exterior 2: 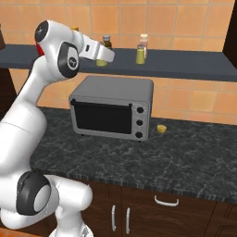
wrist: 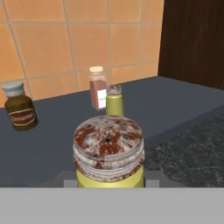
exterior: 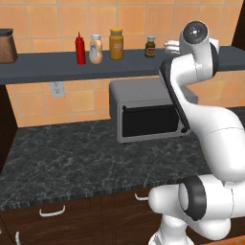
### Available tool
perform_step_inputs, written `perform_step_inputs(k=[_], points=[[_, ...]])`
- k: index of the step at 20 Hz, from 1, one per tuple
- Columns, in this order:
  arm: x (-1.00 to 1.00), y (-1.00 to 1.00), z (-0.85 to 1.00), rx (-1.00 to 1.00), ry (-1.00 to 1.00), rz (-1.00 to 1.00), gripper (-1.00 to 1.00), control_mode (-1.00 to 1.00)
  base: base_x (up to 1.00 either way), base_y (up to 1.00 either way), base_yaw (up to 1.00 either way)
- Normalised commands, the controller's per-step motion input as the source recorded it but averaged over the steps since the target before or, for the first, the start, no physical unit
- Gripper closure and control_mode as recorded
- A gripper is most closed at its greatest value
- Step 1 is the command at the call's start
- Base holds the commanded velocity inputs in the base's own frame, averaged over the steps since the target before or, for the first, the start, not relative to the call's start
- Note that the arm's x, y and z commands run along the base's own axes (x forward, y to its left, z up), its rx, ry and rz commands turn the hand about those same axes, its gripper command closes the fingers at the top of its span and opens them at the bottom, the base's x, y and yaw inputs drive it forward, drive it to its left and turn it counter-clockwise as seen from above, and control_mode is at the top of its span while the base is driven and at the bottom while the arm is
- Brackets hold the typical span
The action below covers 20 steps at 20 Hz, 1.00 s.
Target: Put the shaker and condiment bottle from the counter next to their counterparts in the cabinet.
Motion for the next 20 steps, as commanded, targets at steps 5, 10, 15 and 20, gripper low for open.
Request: perform_step_inputs(k=[5,10,15,20], points=[[0.24,-0.19,-0.18,0.00,-0.11,0.00,1.00,-1.00,0.00,0.00,0.00],[0.29,-0.25,0.00,0.05,-0.01,0.00,1.00,-1.00,0.00,0.00,0.00],[0.43,-0.06,0.00,0.04,0.03,0.00,1.00,-1.00,0.00,0.00,0.00],[0.55,0.00,0.00,0.00,0.04,0.00,1.00,-1.00,0.00,0.00,0.00]])
